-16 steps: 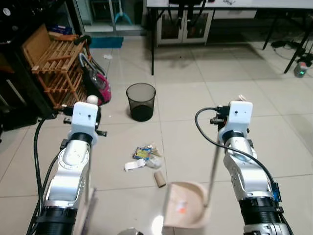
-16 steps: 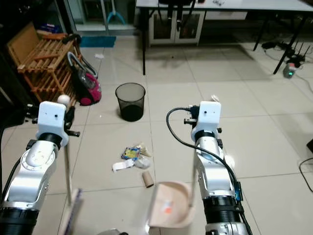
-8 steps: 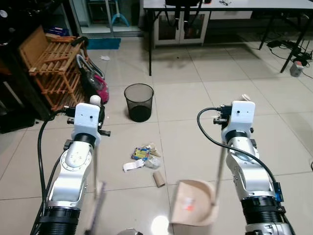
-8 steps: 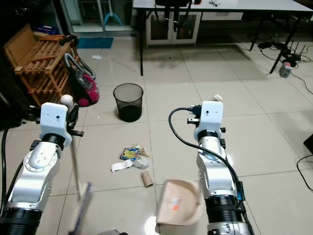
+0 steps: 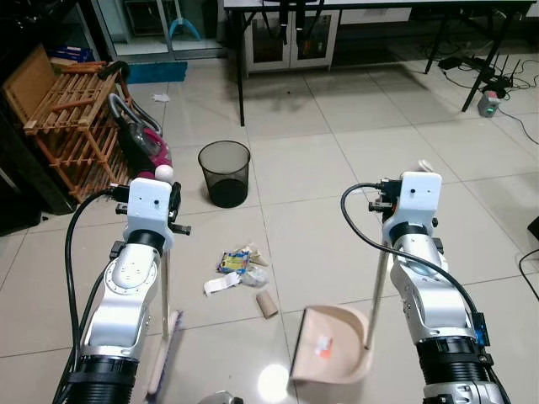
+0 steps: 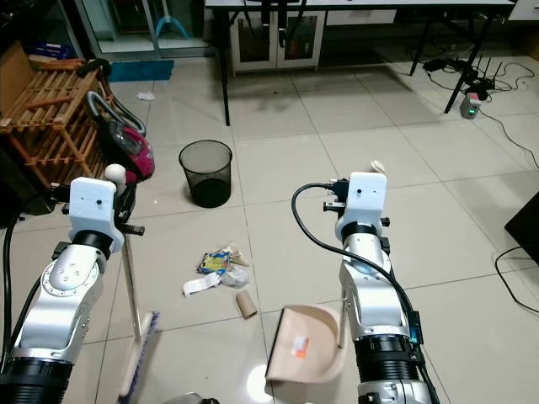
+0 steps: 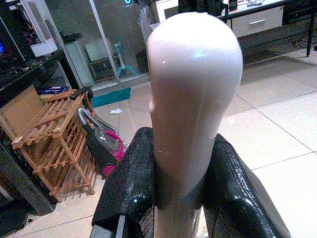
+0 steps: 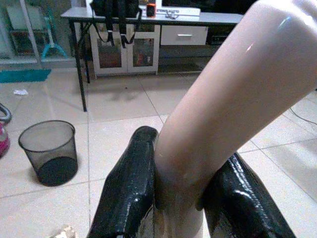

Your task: Sweep floor

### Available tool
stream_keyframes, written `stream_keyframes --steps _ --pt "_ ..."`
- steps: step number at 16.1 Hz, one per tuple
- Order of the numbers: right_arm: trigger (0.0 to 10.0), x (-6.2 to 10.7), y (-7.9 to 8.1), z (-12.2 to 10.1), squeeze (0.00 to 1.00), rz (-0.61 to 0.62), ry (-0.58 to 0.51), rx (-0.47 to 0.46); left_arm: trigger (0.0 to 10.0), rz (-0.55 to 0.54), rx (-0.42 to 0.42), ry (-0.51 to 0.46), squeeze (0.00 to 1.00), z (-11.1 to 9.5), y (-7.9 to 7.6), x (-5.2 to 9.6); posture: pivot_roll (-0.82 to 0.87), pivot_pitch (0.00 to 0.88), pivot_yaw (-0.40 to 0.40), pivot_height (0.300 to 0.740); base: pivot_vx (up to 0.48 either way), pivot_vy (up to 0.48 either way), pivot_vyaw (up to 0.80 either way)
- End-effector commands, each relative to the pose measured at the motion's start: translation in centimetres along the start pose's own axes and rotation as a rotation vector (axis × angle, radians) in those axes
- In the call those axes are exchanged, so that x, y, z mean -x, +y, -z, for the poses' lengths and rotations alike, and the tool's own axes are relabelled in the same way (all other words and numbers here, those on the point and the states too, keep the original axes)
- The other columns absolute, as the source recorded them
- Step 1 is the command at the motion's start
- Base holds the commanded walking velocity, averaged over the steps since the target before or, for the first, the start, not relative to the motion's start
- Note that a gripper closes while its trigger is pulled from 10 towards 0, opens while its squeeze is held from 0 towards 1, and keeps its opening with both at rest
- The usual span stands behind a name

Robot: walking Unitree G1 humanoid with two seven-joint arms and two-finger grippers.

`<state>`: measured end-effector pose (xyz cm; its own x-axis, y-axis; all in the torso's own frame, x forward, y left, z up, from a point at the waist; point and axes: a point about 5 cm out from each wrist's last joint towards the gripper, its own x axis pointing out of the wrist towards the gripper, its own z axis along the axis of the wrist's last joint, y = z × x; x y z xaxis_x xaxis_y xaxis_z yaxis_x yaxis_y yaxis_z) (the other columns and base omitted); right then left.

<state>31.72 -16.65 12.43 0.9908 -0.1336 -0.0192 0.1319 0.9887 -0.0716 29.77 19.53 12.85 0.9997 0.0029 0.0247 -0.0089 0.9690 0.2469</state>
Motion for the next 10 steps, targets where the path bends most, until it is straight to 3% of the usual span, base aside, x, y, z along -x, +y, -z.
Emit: stream_keyframes --steps 1,3,10 --pt "10.0 -0.44 0.29 -1.27 0.0 -0.013 -0.054 0.0 10.0 -0.012 -0.003 -0.032 0.0 -0.62 0.3 -0.12 -0.04 0.0 0.021 0.74 0.0 0.0 0.0" --pt "10.0 -0.48 0.31 -1.32 0.0 -0.017 -0.054 0.0 10.0 -0.027 0.006 -0.027 0.0 -0.52 0.51 -0.12 -0.04 0.0 0.021 0.74 0.148 0.0 0.0" --pt "10.0 -0.46 0.25 -1.03 0.0 -0.022 -0.038 -0.047 10.0 -0.022 0.015 -0.03 0.0 -0.6 0.45 -0.2 -0.05 0.0 0.019 0.74 0.394 0.0 -0.07"
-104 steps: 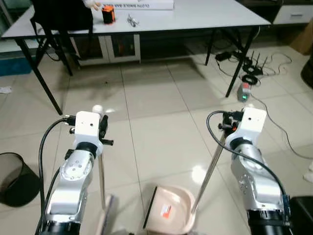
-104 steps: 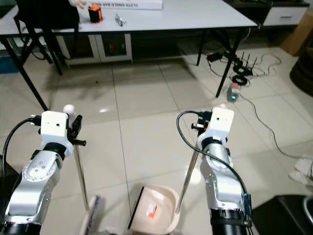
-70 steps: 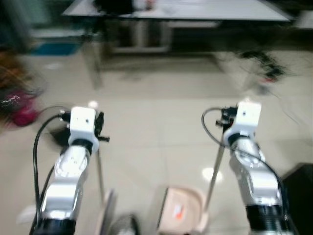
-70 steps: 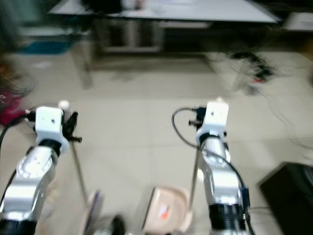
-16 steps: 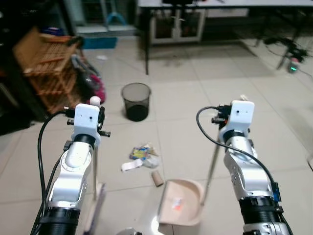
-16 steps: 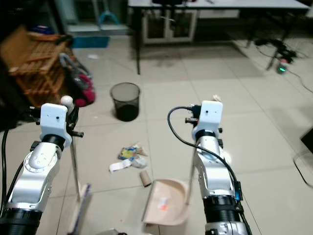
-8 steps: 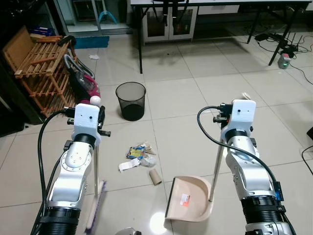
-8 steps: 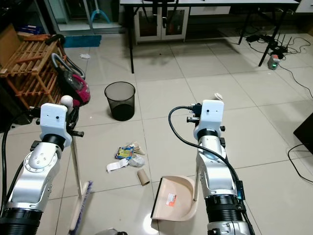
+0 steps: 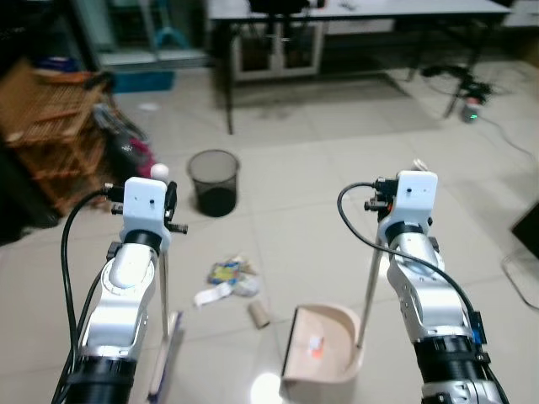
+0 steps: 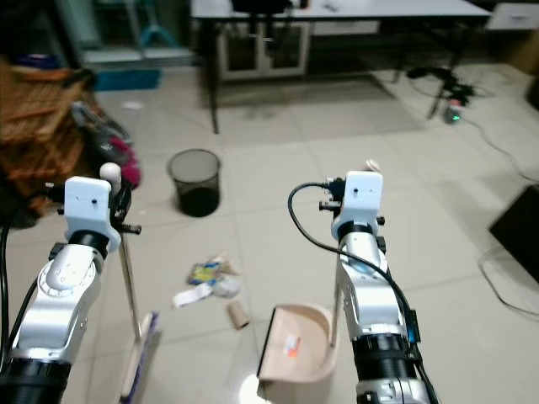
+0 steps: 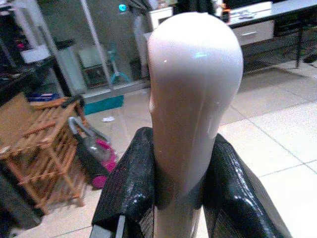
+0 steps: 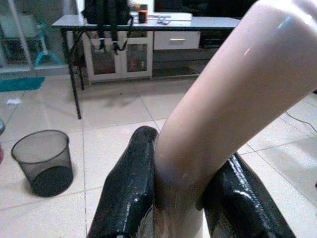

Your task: Sweep floor

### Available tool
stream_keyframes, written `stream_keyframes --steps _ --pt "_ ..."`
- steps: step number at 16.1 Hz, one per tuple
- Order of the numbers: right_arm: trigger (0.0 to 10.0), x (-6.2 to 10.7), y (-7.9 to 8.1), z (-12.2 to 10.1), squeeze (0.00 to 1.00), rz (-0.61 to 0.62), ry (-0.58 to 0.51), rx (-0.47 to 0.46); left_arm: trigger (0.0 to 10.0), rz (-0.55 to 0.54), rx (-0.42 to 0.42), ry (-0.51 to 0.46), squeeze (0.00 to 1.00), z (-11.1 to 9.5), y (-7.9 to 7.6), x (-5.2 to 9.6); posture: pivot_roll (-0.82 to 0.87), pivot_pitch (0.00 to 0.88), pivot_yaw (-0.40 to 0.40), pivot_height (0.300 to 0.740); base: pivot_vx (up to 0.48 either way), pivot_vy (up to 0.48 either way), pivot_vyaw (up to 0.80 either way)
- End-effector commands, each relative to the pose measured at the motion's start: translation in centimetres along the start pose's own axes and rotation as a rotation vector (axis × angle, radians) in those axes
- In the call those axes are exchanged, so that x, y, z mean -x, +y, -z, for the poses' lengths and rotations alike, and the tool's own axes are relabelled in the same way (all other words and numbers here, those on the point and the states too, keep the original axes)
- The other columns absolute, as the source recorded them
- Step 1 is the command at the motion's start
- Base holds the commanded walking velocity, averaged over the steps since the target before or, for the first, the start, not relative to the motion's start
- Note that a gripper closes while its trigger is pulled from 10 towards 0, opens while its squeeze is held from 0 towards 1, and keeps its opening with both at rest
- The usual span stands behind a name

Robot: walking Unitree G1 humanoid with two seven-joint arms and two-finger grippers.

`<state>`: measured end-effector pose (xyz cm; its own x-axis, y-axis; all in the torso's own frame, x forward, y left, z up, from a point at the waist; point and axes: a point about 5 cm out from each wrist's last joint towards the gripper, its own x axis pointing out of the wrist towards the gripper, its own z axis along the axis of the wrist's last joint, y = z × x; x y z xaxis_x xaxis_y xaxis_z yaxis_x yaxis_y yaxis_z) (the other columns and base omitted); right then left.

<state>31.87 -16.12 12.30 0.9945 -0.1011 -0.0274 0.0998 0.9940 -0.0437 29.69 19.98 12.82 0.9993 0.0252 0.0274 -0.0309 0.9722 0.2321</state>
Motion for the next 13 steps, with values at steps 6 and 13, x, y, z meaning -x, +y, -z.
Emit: stream_keyframes --steps 6,13 --pt "10.0 -0.37 -0.44 -0.97 0.0 0.012 -0.042 0.008 10.0 0.006 -0.004 -0.033 0.0 -0.7 -0.04 -0.25 -0.04 0.0 0.019 0.74 0.406 0.0 -0.4" --pt "10.0 -0.44 0.16 -0.92 0.0 -0.042 -0.05 0.099 10.0 0.002 -0.017 -0.035 0.0 -0.73 0.17 -0.23 -0.04 0.0 0.022 0.74 0.402 0.0 0.46"
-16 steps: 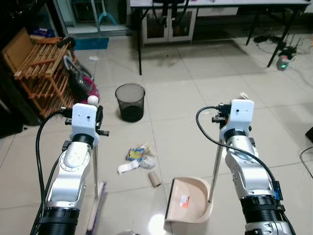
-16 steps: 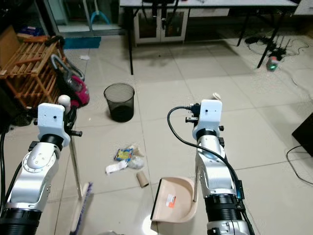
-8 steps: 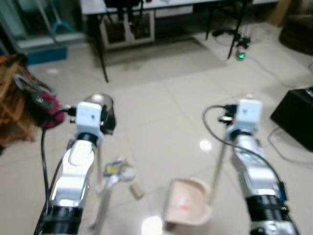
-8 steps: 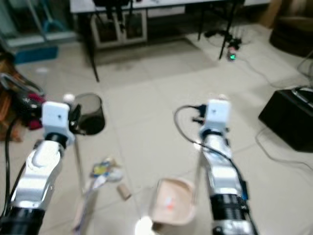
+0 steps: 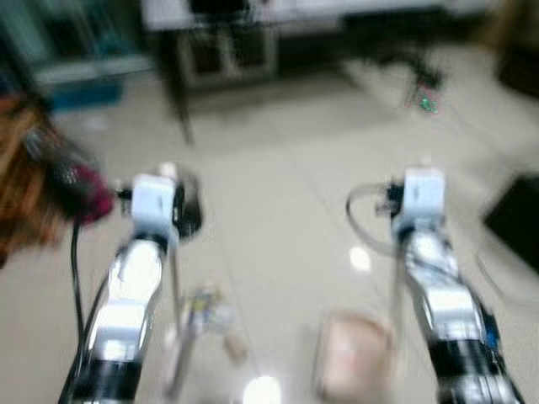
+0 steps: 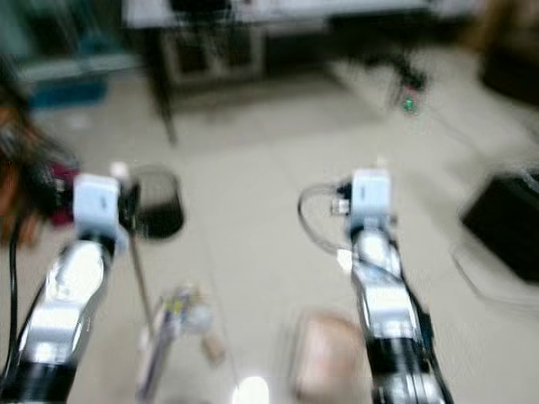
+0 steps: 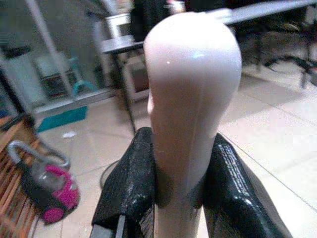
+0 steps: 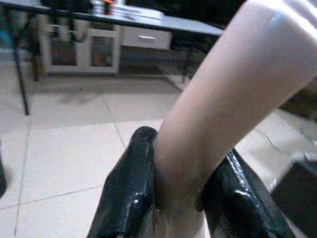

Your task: Sweep floor

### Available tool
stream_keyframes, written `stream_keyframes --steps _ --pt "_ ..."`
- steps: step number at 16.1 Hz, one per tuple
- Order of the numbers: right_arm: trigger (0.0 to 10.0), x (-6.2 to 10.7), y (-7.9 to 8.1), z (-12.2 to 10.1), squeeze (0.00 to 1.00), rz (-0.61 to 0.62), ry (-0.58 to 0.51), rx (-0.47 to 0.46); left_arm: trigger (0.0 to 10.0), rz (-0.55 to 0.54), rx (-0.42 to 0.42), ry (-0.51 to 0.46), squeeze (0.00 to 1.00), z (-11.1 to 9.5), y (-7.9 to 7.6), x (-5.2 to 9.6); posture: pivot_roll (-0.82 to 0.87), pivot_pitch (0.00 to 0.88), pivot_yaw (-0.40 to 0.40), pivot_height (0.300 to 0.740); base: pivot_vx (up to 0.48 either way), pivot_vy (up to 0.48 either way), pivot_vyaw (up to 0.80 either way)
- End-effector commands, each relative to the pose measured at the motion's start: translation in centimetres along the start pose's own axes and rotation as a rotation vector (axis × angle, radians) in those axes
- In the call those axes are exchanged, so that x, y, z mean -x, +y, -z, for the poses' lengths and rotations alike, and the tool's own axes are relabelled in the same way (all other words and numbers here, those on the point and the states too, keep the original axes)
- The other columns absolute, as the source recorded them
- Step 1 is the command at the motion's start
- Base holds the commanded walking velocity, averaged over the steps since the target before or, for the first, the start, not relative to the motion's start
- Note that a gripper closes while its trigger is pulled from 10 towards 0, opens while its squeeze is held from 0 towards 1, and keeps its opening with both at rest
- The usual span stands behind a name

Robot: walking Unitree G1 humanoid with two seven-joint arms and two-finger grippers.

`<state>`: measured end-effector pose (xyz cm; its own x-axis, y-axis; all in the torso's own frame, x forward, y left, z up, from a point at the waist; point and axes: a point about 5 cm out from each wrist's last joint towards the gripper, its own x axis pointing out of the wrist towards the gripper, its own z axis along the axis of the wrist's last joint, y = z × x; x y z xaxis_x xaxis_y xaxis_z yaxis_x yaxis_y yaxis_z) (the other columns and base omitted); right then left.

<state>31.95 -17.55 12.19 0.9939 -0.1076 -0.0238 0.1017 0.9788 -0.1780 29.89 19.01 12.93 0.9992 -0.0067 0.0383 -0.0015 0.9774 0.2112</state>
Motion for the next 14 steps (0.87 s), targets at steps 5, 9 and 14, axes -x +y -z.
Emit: stream_keyframes --steps 5,9,14 --pt "10.0 -0.1 1.3 -0.9 0.0 -0.047 -0.048 -0.069 10.0 -0.022 -0.053 -0.015 0.0 -0.4 1.2 0.0 -0.03 0.0 0.029 0.74 0.39 0.0 0.59" --pt "10.0 -0.2 0.8 -0.5 0.0 -0.03 -0.049 -0.056 10.0 -0.03 -0.034 -0.022 0.0 -0.4 1.5 0.1 -0.04 0.0 0.021 0.74 0.187 0.0 0.0" --pt "10.0 -0.9 -0.5 -0.4 0.0 -0.027 -0.072 0.022 10.0 -0.097 -0.051 -0.035 0.0 0.3 1.3 0.3 -0.07 0.0 0.011 0.74 0.0 0.0 0.0"
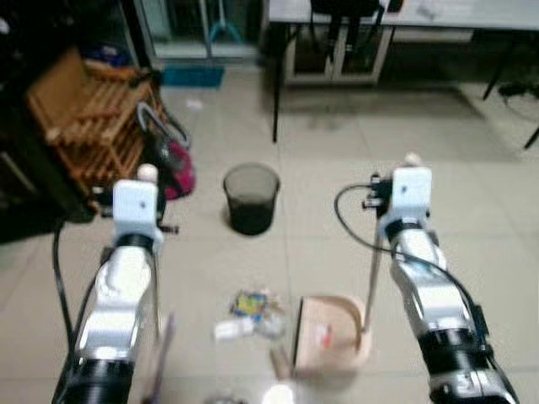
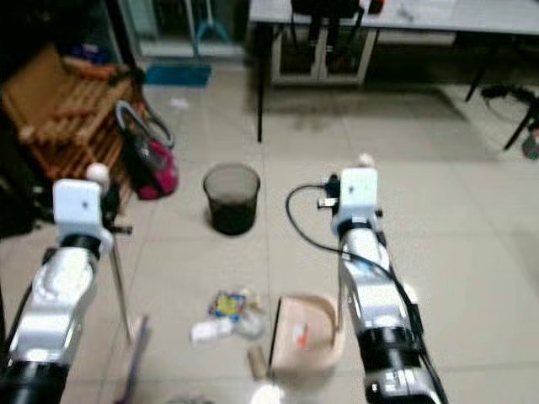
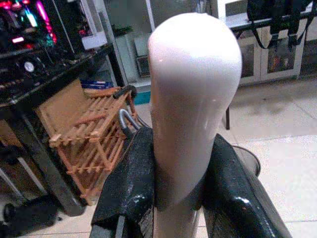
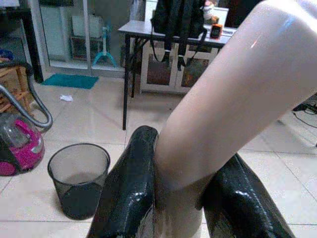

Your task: Sweep floor

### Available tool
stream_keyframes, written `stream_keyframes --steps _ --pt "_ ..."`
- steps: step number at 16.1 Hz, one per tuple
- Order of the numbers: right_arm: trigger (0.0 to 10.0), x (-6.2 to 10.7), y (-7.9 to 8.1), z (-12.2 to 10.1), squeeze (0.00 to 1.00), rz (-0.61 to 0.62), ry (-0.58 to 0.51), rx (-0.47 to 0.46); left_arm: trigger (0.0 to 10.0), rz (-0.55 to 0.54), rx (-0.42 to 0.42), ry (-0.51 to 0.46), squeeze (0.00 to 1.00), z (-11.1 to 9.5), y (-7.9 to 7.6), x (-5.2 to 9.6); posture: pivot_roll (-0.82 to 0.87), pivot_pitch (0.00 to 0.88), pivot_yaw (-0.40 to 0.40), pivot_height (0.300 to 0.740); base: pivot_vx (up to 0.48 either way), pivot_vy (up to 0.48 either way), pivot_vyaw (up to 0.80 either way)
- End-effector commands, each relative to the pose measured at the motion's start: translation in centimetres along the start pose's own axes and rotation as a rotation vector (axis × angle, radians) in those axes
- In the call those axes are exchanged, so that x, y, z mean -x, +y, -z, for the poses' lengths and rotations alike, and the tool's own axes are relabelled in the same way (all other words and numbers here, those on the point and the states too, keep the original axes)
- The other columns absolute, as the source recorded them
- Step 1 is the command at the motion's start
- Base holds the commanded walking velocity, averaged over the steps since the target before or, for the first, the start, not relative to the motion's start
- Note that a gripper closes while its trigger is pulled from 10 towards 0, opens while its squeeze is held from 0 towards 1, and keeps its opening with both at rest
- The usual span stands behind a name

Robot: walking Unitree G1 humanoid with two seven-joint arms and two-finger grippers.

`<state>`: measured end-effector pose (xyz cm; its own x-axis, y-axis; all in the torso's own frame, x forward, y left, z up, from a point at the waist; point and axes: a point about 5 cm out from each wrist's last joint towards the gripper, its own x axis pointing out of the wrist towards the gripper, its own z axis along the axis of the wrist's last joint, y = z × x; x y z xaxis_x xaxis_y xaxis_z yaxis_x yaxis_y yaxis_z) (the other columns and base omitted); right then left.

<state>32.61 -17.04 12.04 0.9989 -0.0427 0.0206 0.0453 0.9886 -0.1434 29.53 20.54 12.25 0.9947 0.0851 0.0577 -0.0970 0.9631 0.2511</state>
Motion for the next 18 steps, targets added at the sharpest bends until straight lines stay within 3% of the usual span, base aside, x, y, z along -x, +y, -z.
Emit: stream_keyframes --steps 1,6,10,12,14,18 --pt "10.0 -0.5 -1.2 -0.5 0.0 0.032 -0.045 0.093 10.0 -0.006 -0.026 -0.054 0.0 -0.3 -0.2 0.0 -0.07 0.01 0.01 0.74 0.0 0.0 0.0" --pt "10.0 -0.7 -0.2 0.7 0.0 -0.015 -0.045 0.017 10.0 0.067 0.0 -0.097 0.0 0.9 -0.7 0.1 -0.03 0.057 -0.004 0.74 0.0 0.0 0.0" --pt "10.0 -1.0 -0.3 2.3 0.0 -0.005 -0.011 0.052 10.0 0.082 0.029 -0.086 0.0 2.5 -1.2 0.3 -0.02 0.15 0.012 0.74 0.0 0.0 0.0" --pt "10.0 -1.0 -0.2 2.2 0.0 0.01 -0.046 0.053 10.0 0.112 0.051 -0.07 0.0 3.4 -2.2 0.9 -0.03 0.205 0.015 0.74 0.0 0.0 0.0" --pt "10.0 -0.7 0.5 2.5 0.0 0.004 -0.052 0.014 10.0 0.141 0.053 -0.046 0.0 4.1 -3.0 1.4 -0.04 0.222 0.011 0.74 0.0 0.0 0.0" --pt "10.0 0.0 3.6 4.1 0.0 -0.049 0.002 -0.026 10.0 0.17 0.106 -0.039 0.0 4.5 -4.7 1.4 -0.04 0.248 0.0 0.74 0.0 0.0 0.0"
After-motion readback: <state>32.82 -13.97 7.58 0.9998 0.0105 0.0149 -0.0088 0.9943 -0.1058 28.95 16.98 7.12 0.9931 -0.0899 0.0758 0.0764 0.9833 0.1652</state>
